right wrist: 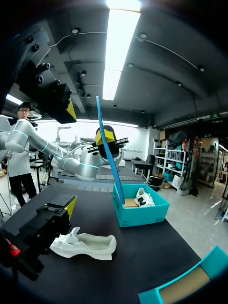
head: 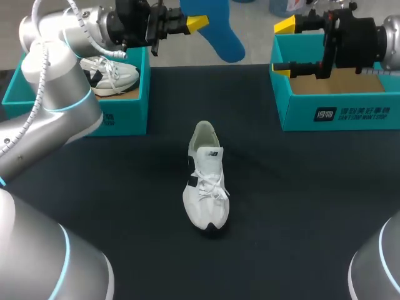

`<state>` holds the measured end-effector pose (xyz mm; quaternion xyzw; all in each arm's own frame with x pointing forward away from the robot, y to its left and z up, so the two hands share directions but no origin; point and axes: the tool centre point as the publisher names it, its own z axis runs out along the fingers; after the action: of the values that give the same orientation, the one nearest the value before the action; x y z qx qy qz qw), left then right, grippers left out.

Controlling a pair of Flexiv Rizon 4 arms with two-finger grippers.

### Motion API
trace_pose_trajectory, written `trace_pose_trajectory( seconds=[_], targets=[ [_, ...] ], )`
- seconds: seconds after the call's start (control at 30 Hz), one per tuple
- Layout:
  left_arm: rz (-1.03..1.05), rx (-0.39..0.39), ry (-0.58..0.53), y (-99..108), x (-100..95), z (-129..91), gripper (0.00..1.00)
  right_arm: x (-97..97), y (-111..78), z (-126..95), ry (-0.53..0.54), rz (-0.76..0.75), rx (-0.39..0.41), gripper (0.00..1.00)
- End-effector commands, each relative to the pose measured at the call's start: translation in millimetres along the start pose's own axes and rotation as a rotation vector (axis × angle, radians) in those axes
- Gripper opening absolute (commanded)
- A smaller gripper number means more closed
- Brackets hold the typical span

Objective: Take the shoe out of the shoebox, open the shoe tongue, remove and reinsert the insole, then place the shoe into the shoebox

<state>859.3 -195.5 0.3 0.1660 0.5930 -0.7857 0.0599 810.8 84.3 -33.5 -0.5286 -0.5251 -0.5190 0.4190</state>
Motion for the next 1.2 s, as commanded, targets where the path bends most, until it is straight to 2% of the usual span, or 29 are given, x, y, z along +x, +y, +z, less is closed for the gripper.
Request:
trace_pose_trajectory(
  seconds=[0.03,0.17,0.23,0.27,0.3,0.4,0.47,0.57,0.63,0.73,1.2],
  targets=[
    [0.002,0.005,-0.008,2,2.8,1,0.00,-0.2,0.8,1,-0.001,0.001,0.000,1.00],
    [0.002,0.005,-0.008,2,2.8,1,0.00,-0.2,0.8,1,-0.001,0.001,0.000,1.00],
    [0.134,-0.071,0.059,0,7.5,4,0.00,-0.2,0.8,1,-0.001,0.001,0.000,1.00],
    [0.270,-0.142,0.098,0,8.1,4,0.00,-0.2,0.8,1,-0.001,0.001,0.000,1.00],
    [0.363,-0.218,0.146,3,9.7,4,0.00,-0.2,0.8,1,-0.001,0.001,0.000,1.00],
    [0.621,-0.345,0.228,13,9.9,1,0.00,-0.2,0.8,1,-0.001,0.001,0.000,1.00],
    [0.762,-0.326,0.244,16,10.4,1,0.00,-0.2,0.8,1,-0.001,0.001,0.000,1.00],
    [0.945,-0.344,0.298,26,12.5,-1,0.00,-0.2,0.8,1,-0.001,0.001,0.000,1.00],
    [0.998,-0.286,0.261,29,11.3,-1,0.00,-0.2,0.8,1,-0.001,0.001,0.000,1.00],
    [1.186,-0.250,0.324,33,13.1,-2,0.00,-0.2,0.8,1,-0.001,0.001,0.000,1.00],
    [1.186,-0.250,0.324,33,13.1,-2,0.00,-0.2,0.8,1,-0.001,0.001,0.000,1.00]
  ],
)
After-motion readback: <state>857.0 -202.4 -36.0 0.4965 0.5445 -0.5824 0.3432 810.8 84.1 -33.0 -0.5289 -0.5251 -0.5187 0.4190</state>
